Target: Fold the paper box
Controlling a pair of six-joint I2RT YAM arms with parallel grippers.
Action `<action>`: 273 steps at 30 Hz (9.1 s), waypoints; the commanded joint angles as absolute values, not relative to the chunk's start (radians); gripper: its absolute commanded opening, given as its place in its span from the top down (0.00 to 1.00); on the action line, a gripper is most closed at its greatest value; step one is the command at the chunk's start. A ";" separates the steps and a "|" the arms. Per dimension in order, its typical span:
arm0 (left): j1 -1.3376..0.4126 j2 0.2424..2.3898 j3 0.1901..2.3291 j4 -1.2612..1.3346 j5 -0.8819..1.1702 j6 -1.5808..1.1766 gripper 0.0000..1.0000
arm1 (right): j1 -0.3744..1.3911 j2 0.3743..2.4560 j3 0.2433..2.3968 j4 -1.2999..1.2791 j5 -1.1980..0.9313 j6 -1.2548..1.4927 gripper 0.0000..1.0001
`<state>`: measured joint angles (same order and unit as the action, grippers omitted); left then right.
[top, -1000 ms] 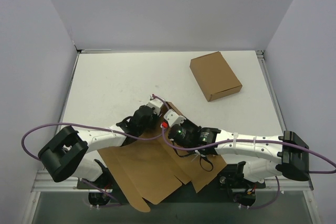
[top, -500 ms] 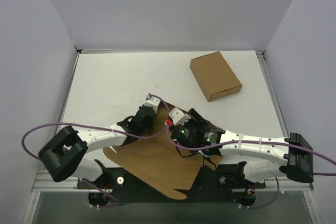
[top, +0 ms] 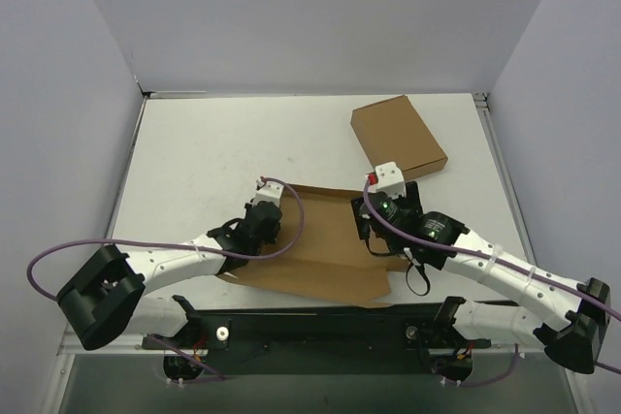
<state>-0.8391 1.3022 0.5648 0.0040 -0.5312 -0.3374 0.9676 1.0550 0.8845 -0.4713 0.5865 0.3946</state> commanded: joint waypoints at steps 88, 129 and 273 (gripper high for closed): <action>-1.025 1.060 0.313 0.233 -0.845 -0.463 0.71 | 0.813 0.723 0.896 -0.581 0.124 0.948 0.21; -1.023 1.009 0.275 0.242 -0.822 -0.466 0.71 | 0.835 0.847 0.640 -0.048 0.147 1.180 0.27; -0.902 1.249 0.445 0.150 -0.584 -0.457 0.71 | 1.011 1.566 0.451 0.623 0.345 0.426 0.41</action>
<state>-0.8993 1.2274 0.4164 0.1596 -0.6991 -0.4366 0.9771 1.5543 0.4549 0.6476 0.4973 0.3470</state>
